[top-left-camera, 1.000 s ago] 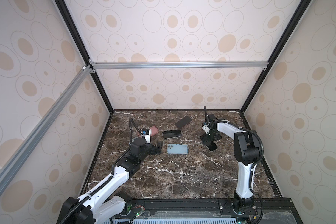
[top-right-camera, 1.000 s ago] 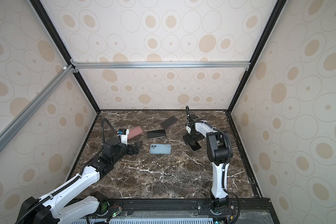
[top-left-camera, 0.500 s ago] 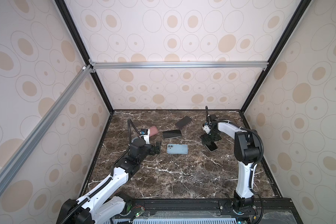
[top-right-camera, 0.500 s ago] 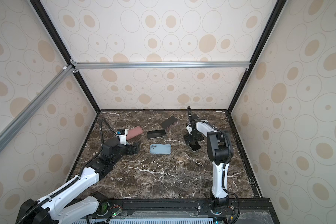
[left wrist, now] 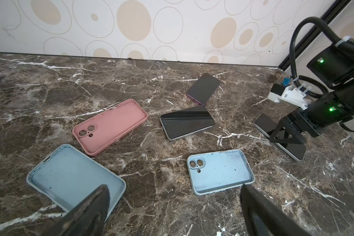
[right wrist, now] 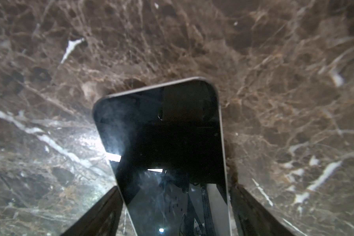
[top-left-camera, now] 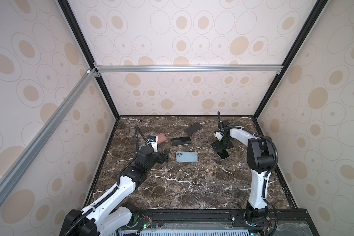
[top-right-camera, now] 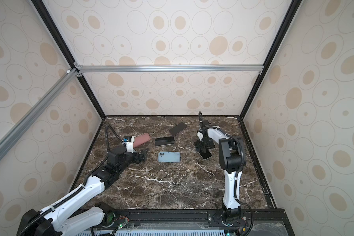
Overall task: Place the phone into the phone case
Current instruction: 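Lift the black phone upright with the right gripper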
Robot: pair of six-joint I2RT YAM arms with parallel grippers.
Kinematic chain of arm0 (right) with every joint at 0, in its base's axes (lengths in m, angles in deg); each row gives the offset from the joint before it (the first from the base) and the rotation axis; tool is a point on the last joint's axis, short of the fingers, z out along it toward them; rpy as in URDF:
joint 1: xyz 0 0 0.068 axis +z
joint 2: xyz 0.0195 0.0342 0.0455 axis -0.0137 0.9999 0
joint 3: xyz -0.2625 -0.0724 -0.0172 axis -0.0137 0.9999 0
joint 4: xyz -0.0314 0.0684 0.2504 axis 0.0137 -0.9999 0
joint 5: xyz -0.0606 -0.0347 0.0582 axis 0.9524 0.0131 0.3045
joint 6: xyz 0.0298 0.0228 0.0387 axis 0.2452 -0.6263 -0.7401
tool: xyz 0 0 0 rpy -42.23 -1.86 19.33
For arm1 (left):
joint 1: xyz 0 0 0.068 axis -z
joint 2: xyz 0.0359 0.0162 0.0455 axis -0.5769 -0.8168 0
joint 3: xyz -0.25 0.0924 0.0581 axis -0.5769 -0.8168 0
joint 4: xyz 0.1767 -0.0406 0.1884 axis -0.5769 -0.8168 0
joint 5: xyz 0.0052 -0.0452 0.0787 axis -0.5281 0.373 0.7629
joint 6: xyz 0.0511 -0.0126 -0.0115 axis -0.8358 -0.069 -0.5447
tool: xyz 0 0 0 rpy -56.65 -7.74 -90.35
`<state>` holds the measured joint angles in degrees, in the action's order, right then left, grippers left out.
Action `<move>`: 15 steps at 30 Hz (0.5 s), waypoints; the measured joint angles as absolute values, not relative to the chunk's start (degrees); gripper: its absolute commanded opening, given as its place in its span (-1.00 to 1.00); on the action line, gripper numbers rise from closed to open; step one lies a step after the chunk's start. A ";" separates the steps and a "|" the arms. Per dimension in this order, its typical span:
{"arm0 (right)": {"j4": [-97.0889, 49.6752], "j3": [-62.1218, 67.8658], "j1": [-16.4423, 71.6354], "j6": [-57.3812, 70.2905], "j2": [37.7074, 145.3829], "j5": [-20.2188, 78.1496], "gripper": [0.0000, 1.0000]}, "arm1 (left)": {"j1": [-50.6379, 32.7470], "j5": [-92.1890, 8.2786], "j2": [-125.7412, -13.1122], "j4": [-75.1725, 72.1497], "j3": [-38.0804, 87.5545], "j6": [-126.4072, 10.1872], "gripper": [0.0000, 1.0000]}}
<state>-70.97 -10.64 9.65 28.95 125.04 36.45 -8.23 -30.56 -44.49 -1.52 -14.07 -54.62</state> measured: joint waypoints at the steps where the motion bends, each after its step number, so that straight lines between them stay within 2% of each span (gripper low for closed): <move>1: -71.12 -10.70 9.69 29.00 125.08 36.65 0.71 | -8.23 -30.56 -44.52 -1.52 -14.07 -54.62 1.00; 10: -73.57 -11.90 10.92 29.39 125.98 39.31 0.72 | -8.23 -30.63 -45.89 -1.41 -14.07 -54.60 1.00; 12: -74.29 -12.60 11.16 29.37 126.39 39.73 0.68 | -8.23 -30.63 -46.00 -1.41 -14.07 -54.60 1.00; 15: -74.95 -13.26 11.62 29.24 126.77 40.17 0.45 | -8.23 -30.61 -46.00 -1.35 -14.07 -54.60 1.00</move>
